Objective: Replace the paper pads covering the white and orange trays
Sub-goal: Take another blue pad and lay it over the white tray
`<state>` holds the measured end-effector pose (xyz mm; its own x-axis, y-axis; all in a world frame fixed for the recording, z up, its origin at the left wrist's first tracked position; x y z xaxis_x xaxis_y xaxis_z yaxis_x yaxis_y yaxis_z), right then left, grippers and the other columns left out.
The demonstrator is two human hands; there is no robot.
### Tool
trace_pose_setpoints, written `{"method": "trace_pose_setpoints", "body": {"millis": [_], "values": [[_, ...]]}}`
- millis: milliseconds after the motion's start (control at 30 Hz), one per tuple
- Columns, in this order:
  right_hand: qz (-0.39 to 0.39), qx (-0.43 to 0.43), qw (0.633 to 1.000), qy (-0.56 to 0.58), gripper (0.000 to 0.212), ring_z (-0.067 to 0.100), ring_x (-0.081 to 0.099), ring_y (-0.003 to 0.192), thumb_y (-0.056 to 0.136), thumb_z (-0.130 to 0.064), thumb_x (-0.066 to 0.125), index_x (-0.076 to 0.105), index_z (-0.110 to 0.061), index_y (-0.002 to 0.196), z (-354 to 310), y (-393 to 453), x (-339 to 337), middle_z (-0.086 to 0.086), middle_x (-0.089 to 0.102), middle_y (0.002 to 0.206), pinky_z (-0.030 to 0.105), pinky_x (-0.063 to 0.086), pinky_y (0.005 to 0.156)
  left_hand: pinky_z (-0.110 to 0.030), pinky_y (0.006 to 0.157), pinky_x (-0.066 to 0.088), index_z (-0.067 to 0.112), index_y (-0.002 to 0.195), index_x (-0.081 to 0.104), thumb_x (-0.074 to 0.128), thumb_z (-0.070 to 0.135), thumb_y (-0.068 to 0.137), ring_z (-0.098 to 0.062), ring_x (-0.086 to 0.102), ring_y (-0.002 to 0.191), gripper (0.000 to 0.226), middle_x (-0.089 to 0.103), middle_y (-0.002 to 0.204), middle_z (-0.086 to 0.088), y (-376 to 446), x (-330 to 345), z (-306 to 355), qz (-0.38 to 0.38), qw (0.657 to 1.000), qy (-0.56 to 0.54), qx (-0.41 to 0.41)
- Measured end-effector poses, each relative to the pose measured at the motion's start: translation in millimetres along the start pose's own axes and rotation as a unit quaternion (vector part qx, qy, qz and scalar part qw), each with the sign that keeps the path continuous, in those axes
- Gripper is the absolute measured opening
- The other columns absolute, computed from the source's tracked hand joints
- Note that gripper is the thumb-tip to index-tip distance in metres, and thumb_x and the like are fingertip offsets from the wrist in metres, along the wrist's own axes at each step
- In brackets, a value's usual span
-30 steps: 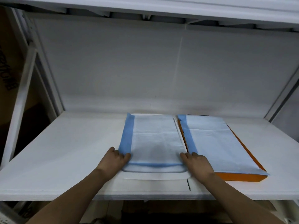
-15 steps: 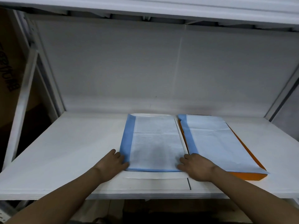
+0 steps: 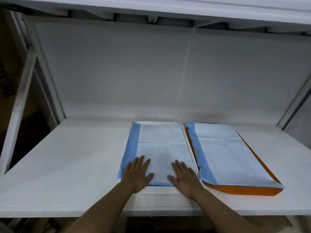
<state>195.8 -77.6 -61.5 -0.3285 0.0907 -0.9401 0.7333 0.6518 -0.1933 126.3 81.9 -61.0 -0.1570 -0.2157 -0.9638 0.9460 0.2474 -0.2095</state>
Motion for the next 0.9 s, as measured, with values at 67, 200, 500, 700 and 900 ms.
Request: {"method": "trace_pose_setpoints", "body": {"millis": [67,200,500,700,900], "values": [[-0.025,0.005,0.999,-0.024,0.132,0.014,-0.014,0.146,0.037,-0.088,-0.027,-0.007,-0.026,0.151,7,-3,7,-0.005,-0.015,0.159,0.035,-0.006,0.118,-0.042,0.118,-0.007,0.032,0.150,-0.010,0.009,0.071,0.089,-0.019,-0.016,0.146,0.075,-0.018,0.158,0.001,-3,15,-3,-0.035,0.999,-0.004,-0.017],[-0.067,-0.004,0.996,-0.050,0.099,0.015,-0.014,0.146,0.071,-0.082,-0.004,-0.008,-0.025,0.152,8,-4,7,-0.005,-0.017,0.158,0.036,-0.004,0.119,-0.045,0.118,-0.008,0.033,0.150,-0.012,0.024,0.064,0.093,-0.023,-0.020,0.145,0.073,-0.022,0.158,-0.001,-7,18,-3,-0.054,0.998,0.001,-0.014],[0.019,0.018,0.998,-0.053,0.051,0.025,0.016,0.144,0.098,-0.010,0.031,0.022,-0.008,0.148,-4,-6,-19,0.011,0.016,0.157,0.035,0.021,0.115,-0.048,0.117,-0.008,0.035,0.151,-0.006,0.035,0.064,0.091,-0.022,-0.019,0.145,0.078,-0.021,0.158,-0.002,-4,18,1,-0.103,0.994,-0.045,-0.008],[0.071,0.013,0.997,-0.032,0.101,0.019,0.010,0.147,0.075,-0.081,0.001,0.023,-0.017,0.149,-13,41,-33,0.002,0.016,0.158,0.033,0.015,0.115,-0.042,0.118,-0.001,0.035,0.151,0.004,0.012,0.072,0.087,-0.020,-0.006,0.148,0.075,-0.004,0.161,0.002,29,-15,-11,0.045,0.997,-0.034,-0.046],[0.077,0.039,0.996,-0.019,0.145,0.017,-0.008,0.147,0.027,-0.086,-0.038,0.003,-0.026,0.153,5,86,-14,-0.004,-0.006,0.160,0.038,-0.004,0.118,-0.041,0.103,0.039,0.022,0.138,0.043,-0.006,0.074,0.084,-0.033,0.052,0.125,0.090,0.050,0.141,-0.009,65,-12,-18,0.110,0.993,-0.017,-0.046]]}}
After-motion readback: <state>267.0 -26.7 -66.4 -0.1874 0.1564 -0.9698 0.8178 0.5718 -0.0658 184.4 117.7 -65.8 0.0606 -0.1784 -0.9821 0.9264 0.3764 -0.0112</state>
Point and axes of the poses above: each hand's wrist, its own y-axis towards the middle knuckle, its own x-axis out of the palm, z = x × y, the point moved 10 cm from there along y, towards the middle knuckle
